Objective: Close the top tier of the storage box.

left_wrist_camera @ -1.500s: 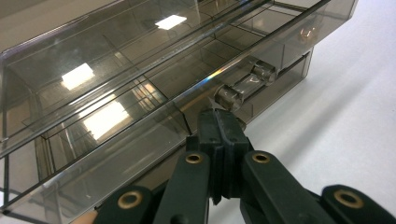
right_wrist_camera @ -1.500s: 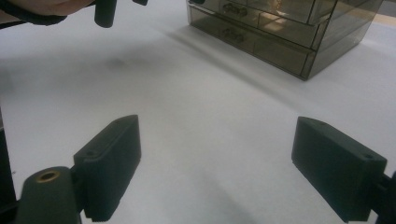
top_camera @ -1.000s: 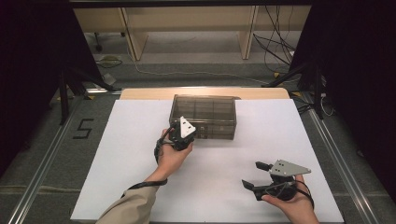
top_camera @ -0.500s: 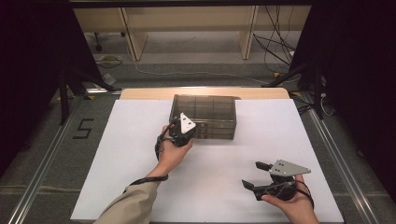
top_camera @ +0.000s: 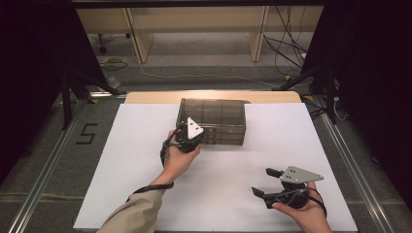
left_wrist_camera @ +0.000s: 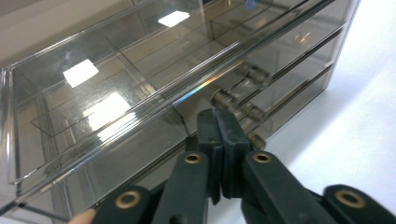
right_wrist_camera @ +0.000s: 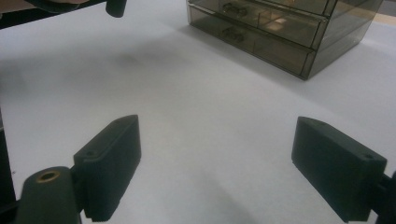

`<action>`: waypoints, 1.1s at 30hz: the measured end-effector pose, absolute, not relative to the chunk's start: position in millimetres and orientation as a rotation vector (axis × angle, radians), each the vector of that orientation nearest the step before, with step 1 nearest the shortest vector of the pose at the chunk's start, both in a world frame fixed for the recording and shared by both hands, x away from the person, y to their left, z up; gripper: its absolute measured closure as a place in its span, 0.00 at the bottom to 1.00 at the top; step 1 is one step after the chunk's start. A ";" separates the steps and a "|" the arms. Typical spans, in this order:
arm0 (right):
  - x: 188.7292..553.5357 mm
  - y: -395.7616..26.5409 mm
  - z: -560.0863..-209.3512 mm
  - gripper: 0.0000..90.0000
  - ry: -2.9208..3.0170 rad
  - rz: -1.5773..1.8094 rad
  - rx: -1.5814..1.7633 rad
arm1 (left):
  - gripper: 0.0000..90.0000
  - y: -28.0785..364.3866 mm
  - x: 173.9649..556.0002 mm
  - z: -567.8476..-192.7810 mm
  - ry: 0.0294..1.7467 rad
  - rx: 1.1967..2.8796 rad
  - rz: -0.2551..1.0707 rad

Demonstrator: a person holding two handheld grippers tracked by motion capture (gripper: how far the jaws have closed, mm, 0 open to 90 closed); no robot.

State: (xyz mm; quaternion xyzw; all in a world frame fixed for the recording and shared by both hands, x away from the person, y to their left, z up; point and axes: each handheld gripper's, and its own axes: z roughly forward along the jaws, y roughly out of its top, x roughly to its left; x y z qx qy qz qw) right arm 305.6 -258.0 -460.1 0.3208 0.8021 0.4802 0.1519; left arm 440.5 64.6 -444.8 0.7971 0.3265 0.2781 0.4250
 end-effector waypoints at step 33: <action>305.2 -257.5 -460.0 0.18 2.303 1.374 0.924 | 0.50 104.1 389.1 -432.7 0.733 1.999 0.534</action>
